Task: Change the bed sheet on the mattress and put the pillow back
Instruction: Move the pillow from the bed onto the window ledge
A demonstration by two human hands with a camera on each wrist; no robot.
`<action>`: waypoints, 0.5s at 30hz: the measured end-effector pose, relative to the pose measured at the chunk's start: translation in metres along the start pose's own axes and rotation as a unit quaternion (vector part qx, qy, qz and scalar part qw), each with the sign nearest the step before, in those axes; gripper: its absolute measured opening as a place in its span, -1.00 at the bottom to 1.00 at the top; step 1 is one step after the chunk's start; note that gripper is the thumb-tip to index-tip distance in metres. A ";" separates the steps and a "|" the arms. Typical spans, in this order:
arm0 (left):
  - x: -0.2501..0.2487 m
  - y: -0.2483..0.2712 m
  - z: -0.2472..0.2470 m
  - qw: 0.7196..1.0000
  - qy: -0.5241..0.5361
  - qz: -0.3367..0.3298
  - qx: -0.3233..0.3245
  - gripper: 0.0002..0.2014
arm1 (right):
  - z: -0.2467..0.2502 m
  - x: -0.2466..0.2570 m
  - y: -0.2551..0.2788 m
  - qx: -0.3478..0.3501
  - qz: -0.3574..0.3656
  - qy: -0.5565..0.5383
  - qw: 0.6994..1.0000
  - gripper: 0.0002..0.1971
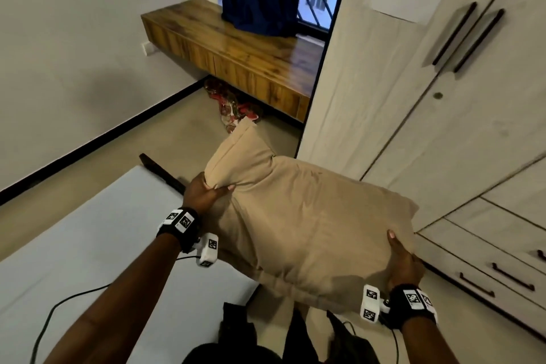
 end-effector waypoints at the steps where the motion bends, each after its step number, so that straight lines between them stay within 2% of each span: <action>1: -0.003 -0.014 -0.009 1.000 -0.003 0.006 -0.008 -0.09 | -0.017 0.005 -0.018 0.010 0.000 0.004 1.000 -0.40; 5: -0.026 -0.059 -0.036 0.999 -0.027 0.027 -0.030 -0.14 | -0.082 0.029 -0.091 0.051 -0.016 0.039 0.998 -0.41; 9: -0.039 -0.098 -0.048 0.996 -0.022 0.063 -0.064 -0.05 | -0.157 0.047 -0.150 0.093 -0.018 0.067 0.993 -0.50; 13: -0.047 -0.121 -0.040 0.991 -0.034 0.077 -0.103 -0.19 | -0.226 0.045 -0.191 0.131 -0.034 0.086 0.987 -0.48; 15: -0.046 -0.136 -0.028 0.986 -0.040 0.097 -0.128 -0.18 | -0.267 0.037 -0.204 0.157 -0.046 0.097 0.982 -0.49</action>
Point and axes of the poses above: each hand's wrist, its own y-axis away from the middle knuckle, its own z-axis out of the back of the hand, x = y × z, the point moved 3 cm from there along -y, towards the middle knuckle, and after that the axes turned 11 degrees about -y, right-handed, at the moved point
